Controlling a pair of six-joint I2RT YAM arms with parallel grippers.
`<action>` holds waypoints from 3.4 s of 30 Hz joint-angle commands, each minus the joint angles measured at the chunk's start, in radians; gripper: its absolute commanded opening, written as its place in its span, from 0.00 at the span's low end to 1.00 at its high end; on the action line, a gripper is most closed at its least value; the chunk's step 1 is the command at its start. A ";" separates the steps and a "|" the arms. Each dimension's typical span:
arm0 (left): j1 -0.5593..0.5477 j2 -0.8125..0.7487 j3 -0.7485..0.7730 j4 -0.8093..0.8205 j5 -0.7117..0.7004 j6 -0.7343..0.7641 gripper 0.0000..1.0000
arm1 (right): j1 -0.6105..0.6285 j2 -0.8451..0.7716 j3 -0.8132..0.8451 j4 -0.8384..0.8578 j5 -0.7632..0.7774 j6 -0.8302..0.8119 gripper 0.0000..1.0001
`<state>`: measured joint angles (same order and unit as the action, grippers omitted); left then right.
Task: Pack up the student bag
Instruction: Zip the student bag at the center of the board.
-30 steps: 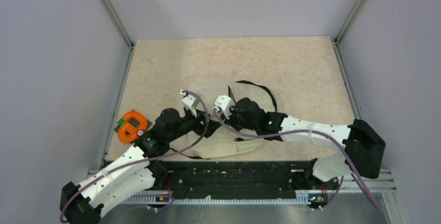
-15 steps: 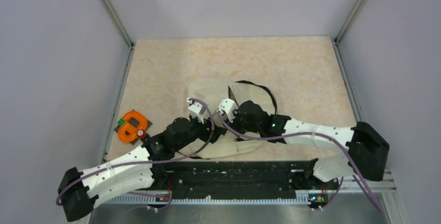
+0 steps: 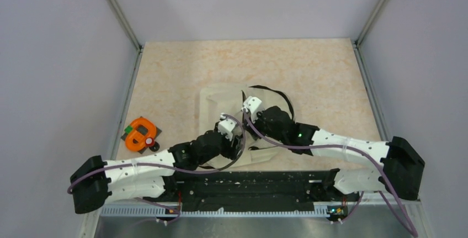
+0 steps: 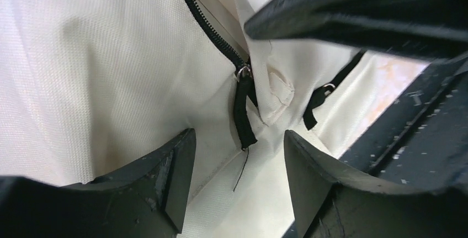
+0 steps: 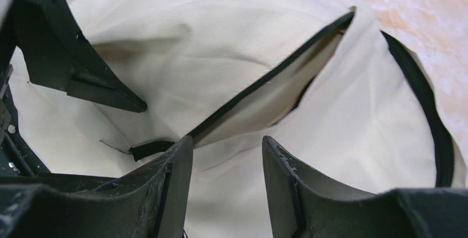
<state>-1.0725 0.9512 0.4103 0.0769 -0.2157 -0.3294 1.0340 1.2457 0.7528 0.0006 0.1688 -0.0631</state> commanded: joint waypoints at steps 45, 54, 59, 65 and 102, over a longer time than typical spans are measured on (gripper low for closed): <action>-0.065 0.139 0.251 0.036 -0.420 -0.051 0.00 | 0.076 -0.304 -0.431 0.544 0.091 0.255 0.47; -0.024 0.156 0.277 0.040 -0.343 -0.051 0.00 | 0.139 -0.069 -0.321 0.656 0.225 0.261 0.47; -0.006 0.167 0.281 0.047 -0.312 -0.053 0.00 | 0.192 0.029 -0.279 0.695 0.328 0.258 0.46; 0.030 0.183 0.305 0.073 -0.286 -0.054 0.00 | 0.212 0.140 -0.237 0.640 0.490 0.273 0.18; 0.312 0.518 0.673 0.067 -0.280 0.091 0.00 | 0.300 -0.011 -0.371 0.410 0.521 0.446 0.00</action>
<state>-0.8177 1.4448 0.9733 0.0505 -0.4313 -0.2779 1.3037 1.2655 0.4160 0.5079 0.6918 0.3641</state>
